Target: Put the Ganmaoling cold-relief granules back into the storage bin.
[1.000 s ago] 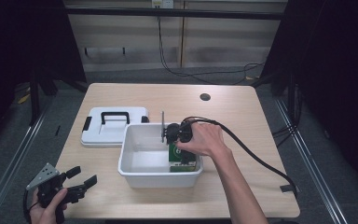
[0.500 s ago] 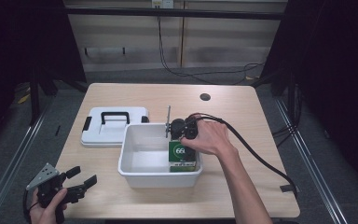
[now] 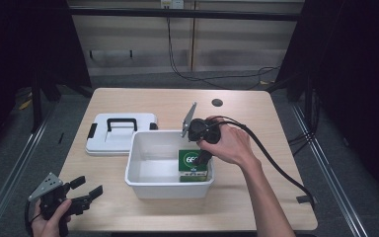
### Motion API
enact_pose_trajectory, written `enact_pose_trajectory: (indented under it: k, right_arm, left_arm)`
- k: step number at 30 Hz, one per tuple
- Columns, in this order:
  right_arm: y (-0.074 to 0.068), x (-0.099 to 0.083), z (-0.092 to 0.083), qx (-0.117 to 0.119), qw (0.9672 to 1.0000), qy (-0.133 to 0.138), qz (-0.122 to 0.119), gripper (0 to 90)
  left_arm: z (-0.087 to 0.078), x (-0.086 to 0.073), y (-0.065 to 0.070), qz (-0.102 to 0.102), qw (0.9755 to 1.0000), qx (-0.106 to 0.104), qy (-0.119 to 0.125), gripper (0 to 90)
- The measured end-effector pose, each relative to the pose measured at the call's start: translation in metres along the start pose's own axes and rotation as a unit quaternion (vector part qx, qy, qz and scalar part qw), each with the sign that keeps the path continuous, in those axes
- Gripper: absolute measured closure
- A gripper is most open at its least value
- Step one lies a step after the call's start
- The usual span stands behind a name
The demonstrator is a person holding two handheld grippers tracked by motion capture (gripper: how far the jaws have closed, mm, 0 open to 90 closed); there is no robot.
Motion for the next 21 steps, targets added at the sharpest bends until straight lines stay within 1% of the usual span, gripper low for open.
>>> enact_pose_trajectory:
  k: [2,4,7,9,10,12,15,17,18,19,21]
  right_arm:
    - [-0.001,-0.002,-0.001,-0.003,0.9999,0.006,0.012,14.3]
    - [0.001,-0.004,-0.003,-0.017,0.9994,0.019,0.023,14.3]
    - [0.002,-0.008,-0.007,-0.018,0.9978,0.049,0.041,14.4]
    - [0.003,-0.010,-0.009,-0.022,0.9963,0.072,0.041,14.7]
    - [0.002,-0.011,-0.011,-0.023,0.9950,0.085,0.047,14.4]
    - [0.002,-0.013,-0.015,-0.028,0.9923,0.111,0.047,14.6]
    - [0.001,-0.017,-0.023,-0.039,0.9868,0.150,0.049,14.4]
    - [-0.001,-0.021,-0.028,-0.041,0.9846,0.162,0.053,14.2]
    - [-0.002,-0.023,-0.029,-0.043,0.9840,0.165,0.051,14.5]
    - [-0.003,-0.026,-0.030,-0.047,0.9838,0.165,0.051,14.6]
    - [-0.004,-0.031,-0.032,-0.058,0.9815,0.173,0.059,13.9]
  left_arm:
    - [0.000,0.000,0.000,0.000,1.0000,0.001,0.000,16.1]
    - [0.000,0.000,0.000,-0.002,1.0000,0.001,0.000,16.1]
    - [-0.001,0.000,0.000,-0.002,1.0000,0.001,0.000,16.1]
    - [-0.001,0.000,0.000,-0.002,1.0000,0.001,0.000,16.1]
    - [-0.001,0.000,0.000,-0.002,1.0000,0.001,0.000,16.1]
    - [-0.001,0.000,-0.001,-0.001,1.0000,0.002,0.000,16.1]
    - [-0.001,0.000,0.000,0.000,1.0000,0.001,0.000,16.1]
    - [-0.001,0.000,0.000,-0.001,1.0000,0.002,0.000,16.1]
    - [-0.001,0.000,0.000,-0.003,1.0000,0.002,0.000,16.0]
    - [-0.001,0.000,0.000,-0.001,1.0000,0.003,0.000,16.1]
    - [-0.001,0.000,-0.001,-0.002,1.0000,0.003,0.000,16.1]
Point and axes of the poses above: each handheld gripper's, and its own axes: z roughly forward along the jaws, x roughly out of its top, y roughly to its right, the point moved 7 cm from there along z, roughly forward along the jaws, and after that the axes turned 5 degrees about x, right-handed, at the moved point
